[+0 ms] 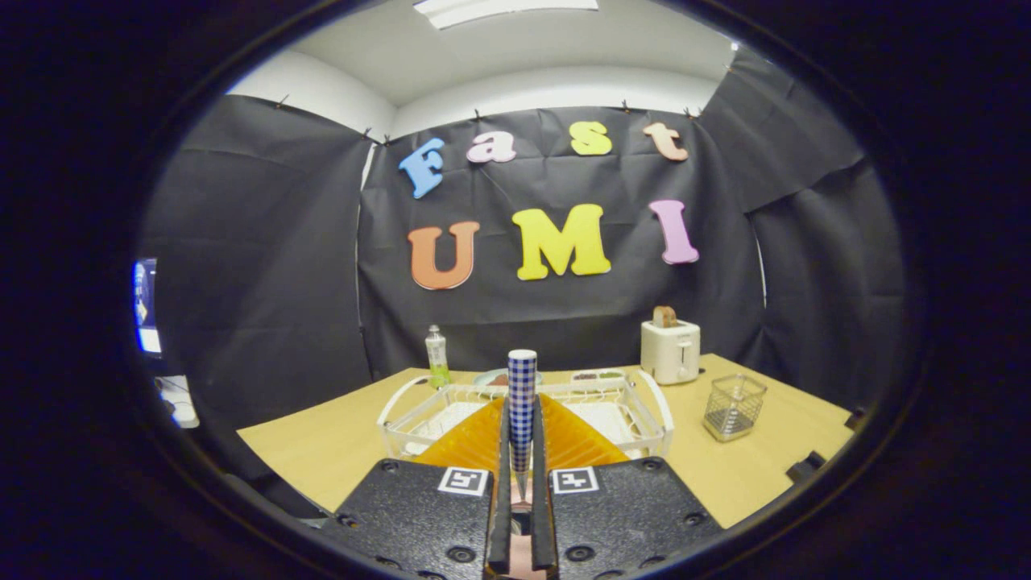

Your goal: Take the plate from the dish rack, then take the spoon from the basket and place it into the plate.

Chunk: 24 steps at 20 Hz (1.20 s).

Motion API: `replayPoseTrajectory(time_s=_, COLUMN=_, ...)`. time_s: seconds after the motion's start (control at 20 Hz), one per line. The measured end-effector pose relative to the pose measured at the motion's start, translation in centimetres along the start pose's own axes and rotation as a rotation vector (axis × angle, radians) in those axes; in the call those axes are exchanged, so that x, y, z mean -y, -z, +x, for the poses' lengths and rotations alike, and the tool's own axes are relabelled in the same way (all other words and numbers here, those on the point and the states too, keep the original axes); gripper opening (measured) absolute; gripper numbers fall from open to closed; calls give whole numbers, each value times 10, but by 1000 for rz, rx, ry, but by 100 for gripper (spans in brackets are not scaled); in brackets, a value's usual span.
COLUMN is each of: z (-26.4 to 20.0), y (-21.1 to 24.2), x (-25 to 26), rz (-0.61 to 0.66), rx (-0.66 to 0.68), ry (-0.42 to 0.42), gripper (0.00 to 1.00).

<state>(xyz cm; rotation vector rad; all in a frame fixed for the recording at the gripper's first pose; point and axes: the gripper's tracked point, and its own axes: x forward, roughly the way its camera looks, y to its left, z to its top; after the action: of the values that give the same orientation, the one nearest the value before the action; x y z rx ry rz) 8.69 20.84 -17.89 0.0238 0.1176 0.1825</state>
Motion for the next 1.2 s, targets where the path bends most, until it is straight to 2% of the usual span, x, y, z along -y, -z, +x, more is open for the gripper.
replayPoseTrajectory(time_s=0.15, z=0, y=30, x=-12, rz=0, rx=-49, ry=-14, gripper=15)
replayPoseTrajectory(time_s=0.35, z=-5, y=44, x=-17, rz=-39, rx=-54, ry=-23, gripper=17)
replayPoseTrajectory(time_s=0.55, z=-9, y=46, x=-14, rz=-80, rx=-22, ry=-16, gripper=19)
replayPoseTrajectory(time_s=0.75, z=-15, y=47, x=-1, rz=-50, rx=-40, ry=5, gripper=21)
replayPoseTrajectory(time_s=0.8, z=-18, y=43, x=4, rz=-49, rx=-26, ry=8, gripper=24)
replayPoseTrajectory(time_s=0.95, z=-27, y=28, x=29, rz=-74, rx=14, ry=58, gripper=63)
replayPoseTrajectory(time_s=1.1, z=-34, y=17, x=47, rz=-93, rx=-8, ry=73, gripper=100)
replayPoseTrajectory(time_s=1.2, z=-40, y=2, x=57, rz=-78, rx=4, ry=80, gripper=100)
